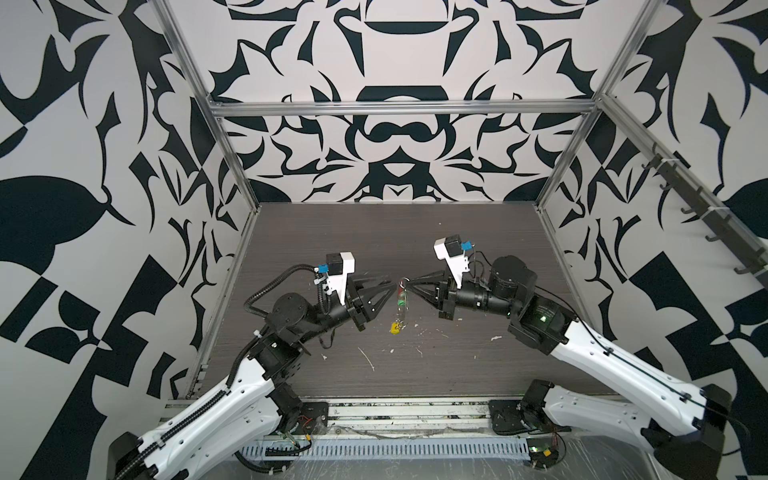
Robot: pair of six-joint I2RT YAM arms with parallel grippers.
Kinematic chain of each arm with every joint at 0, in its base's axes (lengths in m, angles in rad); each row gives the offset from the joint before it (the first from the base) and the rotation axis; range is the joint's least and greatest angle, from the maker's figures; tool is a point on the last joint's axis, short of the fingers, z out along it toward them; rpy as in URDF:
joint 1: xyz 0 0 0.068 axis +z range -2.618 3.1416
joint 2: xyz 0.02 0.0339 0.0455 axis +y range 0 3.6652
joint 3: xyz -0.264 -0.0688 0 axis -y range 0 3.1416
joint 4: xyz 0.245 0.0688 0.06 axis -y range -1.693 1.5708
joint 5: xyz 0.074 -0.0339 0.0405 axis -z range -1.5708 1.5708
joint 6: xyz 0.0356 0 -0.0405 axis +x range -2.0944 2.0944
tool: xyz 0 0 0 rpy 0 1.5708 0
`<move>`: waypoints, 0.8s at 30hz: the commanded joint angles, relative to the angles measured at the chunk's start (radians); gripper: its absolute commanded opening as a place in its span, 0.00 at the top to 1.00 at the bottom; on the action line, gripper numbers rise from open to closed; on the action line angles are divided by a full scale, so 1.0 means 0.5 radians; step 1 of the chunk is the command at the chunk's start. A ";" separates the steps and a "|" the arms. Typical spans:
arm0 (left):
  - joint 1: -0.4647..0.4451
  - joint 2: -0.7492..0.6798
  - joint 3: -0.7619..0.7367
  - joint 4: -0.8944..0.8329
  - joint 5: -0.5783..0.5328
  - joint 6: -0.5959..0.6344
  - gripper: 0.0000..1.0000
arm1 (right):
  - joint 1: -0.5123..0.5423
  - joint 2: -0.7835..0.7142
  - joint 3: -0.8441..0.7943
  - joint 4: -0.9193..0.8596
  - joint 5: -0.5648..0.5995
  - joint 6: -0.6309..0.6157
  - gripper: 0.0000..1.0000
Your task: Remove the keys from the keyring
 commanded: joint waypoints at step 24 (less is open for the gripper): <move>-0.003 0.297 0.492 -0.925 0.451 0.302 0.62 | -0.002 0.423 0.949 -1.516 -0.371 -1.002 1.00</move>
